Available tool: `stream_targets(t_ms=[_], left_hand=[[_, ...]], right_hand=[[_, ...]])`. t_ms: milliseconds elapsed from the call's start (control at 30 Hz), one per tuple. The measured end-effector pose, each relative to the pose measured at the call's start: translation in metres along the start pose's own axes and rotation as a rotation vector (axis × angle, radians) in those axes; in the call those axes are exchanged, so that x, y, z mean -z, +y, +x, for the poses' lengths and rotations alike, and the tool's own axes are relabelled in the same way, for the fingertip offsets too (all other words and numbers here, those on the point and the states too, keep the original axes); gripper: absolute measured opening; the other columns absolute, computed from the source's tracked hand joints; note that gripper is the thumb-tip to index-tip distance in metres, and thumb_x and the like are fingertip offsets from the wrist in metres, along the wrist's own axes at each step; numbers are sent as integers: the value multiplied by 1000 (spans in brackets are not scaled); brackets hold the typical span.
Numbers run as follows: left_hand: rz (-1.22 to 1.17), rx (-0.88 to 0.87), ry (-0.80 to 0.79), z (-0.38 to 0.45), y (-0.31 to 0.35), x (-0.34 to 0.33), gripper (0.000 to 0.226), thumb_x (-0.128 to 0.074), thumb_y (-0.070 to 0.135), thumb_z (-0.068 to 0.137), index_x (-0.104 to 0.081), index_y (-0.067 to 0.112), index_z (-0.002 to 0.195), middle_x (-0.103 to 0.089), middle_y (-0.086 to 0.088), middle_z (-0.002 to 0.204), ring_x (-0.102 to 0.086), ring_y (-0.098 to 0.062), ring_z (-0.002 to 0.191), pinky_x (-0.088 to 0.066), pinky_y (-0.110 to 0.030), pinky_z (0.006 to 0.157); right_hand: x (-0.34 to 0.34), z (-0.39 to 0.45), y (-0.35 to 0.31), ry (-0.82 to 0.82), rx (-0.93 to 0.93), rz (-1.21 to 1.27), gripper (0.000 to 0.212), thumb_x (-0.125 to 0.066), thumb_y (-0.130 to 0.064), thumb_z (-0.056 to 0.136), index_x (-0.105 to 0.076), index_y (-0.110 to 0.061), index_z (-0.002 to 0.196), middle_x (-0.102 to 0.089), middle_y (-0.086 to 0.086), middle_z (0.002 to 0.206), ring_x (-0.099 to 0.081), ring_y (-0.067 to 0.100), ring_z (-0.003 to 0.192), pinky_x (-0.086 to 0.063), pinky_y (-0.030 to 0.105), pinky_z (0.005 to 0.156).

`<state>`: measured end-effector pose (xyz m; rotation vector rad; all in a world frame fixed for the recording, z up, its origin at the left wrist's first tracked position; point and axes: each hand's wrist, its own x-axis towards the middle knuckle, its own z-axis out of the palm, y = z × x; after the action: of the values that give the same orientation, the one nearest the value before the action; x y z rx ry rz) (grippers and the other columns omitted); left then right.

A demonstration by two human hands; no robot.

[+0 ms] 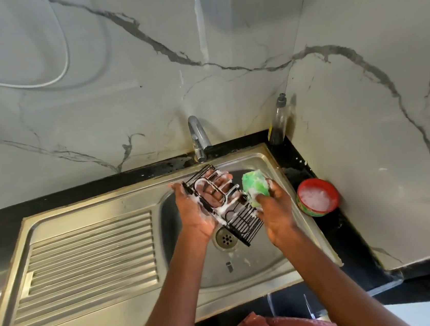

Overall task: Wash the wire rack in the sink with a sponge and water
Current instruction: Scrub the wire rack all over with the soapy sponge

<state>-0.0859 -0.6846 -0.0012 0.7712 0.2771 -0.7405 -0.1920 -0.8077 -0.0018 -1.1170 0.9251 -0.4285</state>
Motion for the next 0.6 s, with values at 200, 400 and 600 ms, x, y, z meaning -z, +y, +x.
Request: stream_targets(t_ms=[200,400,600], left_hand=[[3,117,-49,0,-7,11,94,-13,73,99,-61,3,139,-64,-30,131,-61,-47,124,-43,-66,108],[245,93,-82,-17,-26,-9,74,-30,71,102,-74,12,101,-74,-10,89,-71,-19,72,-56,-25,67],[254,114,-106,-24,-37,-22,58,-39,61,104,-80,20,107,-78,-7,105,-73,-22,97,-54,-37,85]], right_hand=[[10,-5,-32,65,439,-720,39,-65,-4,82,-72,-19,118,-76,0,106,-72,17,90,-53,25,74],[-37,-18,-59,-6,777,-949,26,-68,-10,85,-74,-14,110,-69,1,105,-67,18,84,-55,32,71],[-52,-26,-64,-91,777,-1057,18,-64,-2,83,-75,-10,95,-68,5,100,-65,22,86,-40,24,69]])
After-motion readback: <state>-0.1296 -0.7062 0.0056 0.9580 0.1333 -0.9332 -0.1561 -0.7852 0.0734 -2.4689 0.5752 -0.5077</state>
